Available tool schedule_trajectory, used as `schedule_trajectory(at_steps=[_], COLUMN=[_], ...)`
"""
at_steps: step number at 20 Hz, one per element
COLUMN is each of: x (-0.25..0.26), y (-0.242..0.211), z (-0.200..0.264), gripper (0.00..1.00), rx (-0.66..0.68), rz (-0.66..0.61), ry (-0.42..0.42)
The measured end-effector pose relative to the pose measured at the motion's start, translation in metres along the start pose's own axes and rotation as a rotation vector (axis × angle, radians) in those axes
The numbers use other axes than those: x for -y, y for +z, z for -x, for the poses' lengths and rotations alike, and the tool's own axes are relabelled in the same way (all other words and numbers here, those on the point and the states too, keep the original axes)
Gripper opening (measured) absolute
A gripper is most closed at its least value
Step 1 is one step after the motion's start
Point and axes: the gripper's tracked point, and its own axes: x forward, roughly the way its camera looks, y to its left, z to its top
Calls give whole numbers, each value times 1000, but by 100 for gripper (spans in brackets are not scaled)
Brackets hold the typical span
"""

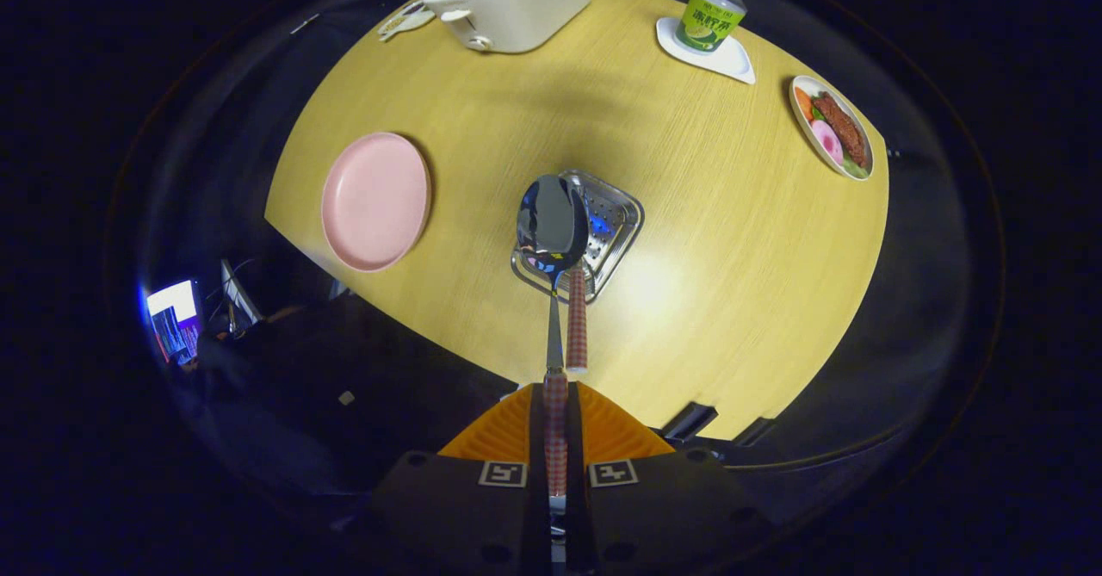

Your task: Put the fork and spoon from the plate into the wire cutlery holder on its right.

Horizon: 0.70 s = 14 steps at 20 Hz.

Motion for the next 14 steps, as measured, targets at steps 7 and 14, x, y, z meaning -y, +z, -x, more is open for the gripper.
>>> schedule_trajectory(at_steps=[7, 14], x=[17, 18], y=[2, 5], z=[-9, -13], gripper=[12, 13], rx=[-276, -430], rz=[22, 21], ry=[-43, -77])
